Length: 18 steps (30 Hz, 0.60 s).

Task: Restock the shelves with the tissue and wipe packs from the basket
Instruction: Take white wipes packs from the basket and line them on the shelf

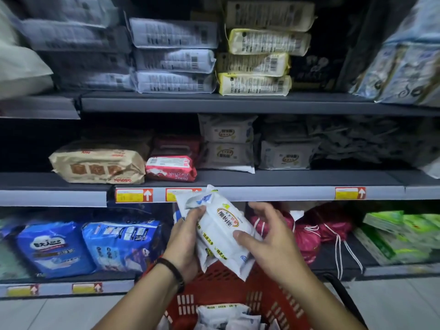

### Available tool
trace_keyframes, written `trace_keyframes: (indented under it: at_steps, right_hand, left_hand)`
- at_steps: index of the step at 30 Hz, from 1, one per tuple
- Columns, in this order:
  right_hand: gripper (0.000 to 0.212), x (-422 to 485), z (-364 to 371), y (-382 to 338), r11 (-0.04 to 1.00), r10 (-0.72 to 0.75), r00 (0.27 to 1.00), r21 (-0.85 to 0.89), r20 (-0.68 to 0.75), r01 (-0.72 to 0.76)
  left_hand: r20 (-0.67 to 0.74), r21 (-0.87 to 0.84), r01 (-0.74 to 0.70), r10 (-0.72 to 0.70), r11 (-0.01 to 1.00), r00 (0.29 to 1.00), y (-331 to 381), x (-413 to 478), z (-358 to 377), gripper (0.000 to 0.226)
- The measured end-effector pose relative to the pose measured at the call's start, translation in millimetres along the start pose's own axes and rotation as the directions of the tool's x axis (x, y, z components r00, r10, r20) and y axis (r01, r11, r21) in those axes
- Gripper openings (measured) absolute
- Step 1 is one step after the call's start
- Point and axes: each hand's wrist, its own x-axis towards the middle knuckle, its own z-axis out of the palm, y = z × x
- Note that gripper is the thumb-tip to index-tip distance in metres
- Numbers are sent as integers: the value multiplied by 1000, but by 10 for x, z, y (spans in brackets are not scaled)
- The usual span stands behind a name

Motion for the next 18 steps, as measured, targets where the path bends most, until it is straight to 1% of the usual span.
trace_keyframes:
  at_steps: [1,2,3,4,6,8,11,12,13,15,16,17,18]
  right_hand:
    - [68,23,-39,15,996,80,996,38,41,-82]
    - [65,40,-65,21,976,156,982,136,111,-170]
    - [58,52,-79,27,941,194,962,239,194,-238]
    - [50,64,-83,26,911,201,945,306,259,-278]
    - [44,59,-92,18,902,175,940,334,293,-272]
    - [42,58,-86,18,916,166,961,326,221,-233]
    - [37,22,1,-15,943,156,988,299,2,-150]
    - [36,-16,50,-56,956,137,990,266,-43,-120]
    - [35,-57,86,-106,975,113,992,197,-51,-101]
    - [33,-118,85,-226,996,79,996,-38,30,-78]
    - [39,-123,57,-269,982,77,996,-176,52,-67]
    - [54,-105,8,-288,951,64,998,-305,26,-53]
    - [74,-75,-42,-294,915,32,999,-403,-21,-38]
  left_hand:
    - [12,-9,14,-13,1000,1000,-1,1,2,38]
    - [26,-15,22,-22,1000,999,2,-5,6,40]
    - [44,-20,21,-20,1000,999,7,-2,8,41]
    - [55,-21,18,-17,1000,998,10,-2,17,44]
    - [65,-24,8,-6,1000,998,18,5,14,47]
    - [94,-20,-43,44,999,995,30,-23,37,49]
    - [143,5,-150,148,989,979,-16,-54,71,44]
    - [149,14,-150,147,989,978,-46,-56,67,44]
    - [151,14,-136,133,991,980,-65,-57,60,45]
    - [149,21,-110,106,994,983,-42,-70,44,49]
    - [150,41,-113,105,993,983,-10,-65,33,47]
    - [146,50,-137,128,989,981,15,-37,19,41]
    - [135,52,-165,157,985,978,43,-15,3,34]
